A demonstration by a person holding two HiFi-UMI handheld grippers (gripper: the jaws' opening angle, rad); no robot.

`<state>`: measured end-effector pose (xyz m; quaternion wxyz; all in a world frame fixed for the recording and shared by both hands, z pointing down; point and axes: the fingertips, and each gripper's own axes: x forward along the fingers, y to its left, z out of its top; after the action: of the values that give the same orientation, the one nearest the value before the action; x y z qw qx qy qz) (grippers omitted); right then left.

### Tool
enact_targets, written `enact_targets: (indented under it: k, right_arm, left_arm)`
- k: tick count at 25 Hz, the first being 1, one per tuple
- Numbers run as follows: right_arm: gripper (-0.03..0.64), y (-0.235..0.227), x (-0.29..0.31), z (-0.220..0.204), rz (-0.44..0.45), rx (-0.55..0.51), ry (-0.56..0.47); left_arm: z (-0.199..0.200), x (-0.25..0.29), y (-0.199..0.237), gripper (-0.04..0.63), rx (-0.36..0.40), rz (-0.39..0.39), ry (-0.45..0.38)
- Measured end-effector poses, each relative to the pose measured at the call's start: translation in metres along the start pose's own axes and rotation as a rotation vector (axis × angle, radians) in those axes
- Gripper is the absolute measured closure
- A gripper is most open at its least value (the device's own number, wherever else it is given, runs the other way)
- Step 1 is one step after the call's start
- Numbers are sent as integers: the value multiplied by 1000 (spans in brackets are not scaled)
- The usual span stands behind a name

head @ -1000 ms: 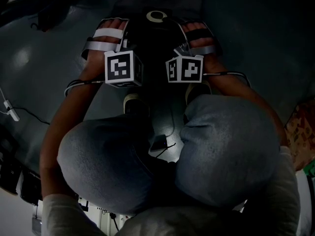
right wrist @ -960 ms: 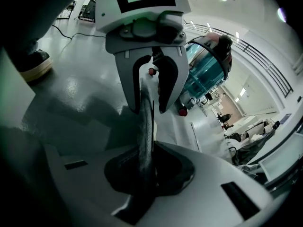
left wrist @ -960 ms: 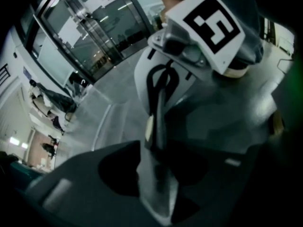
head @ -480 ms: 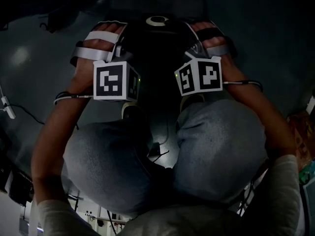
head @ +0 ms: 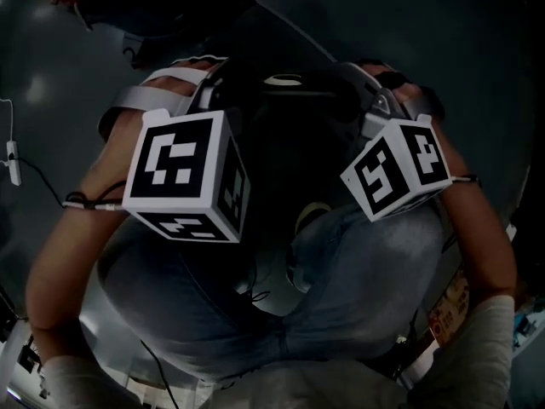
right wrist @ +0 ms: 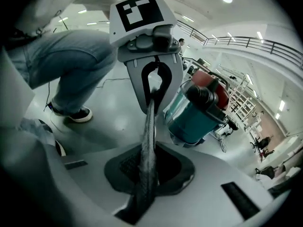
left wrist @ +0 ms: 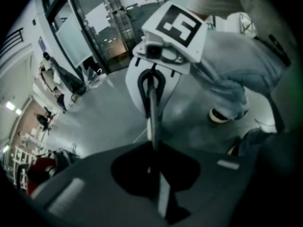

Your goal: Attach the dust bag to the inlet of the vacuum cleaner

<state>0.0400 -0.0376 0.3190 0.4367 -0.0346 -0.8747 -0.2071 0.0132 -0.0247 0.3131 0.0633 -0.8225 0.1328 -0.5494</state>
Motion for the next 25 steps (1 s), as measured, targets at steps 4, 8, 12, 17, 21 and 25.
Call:
enact_targets:
  k: [4,8,12,17,21,25]
  right_arm:
    - [583,-14,-26,50,89,-34,-45]
    - [583,-20,-29,95,154,-59,-69]
    - [583,-35,-13,118,133,-93,-79]
    - [583,-77,10,139,89,-109,-57]
    - [583,-110,24,137,43,-107,-27]
    - [583,-124,38,130,41,-85,-18]
  left_arm:
    - [-3,-58,5,569,-128,-27,32]
    - [-20,-107,4,569,-238,-8,13]
    - [-44,-120,16,571,-268,32,24]
    - [-75,-130,55,569,-323,94,18]
    - [-88,-126,87,569,-334,140,38]
    - [-97,-116,101,569,-353,140,50]
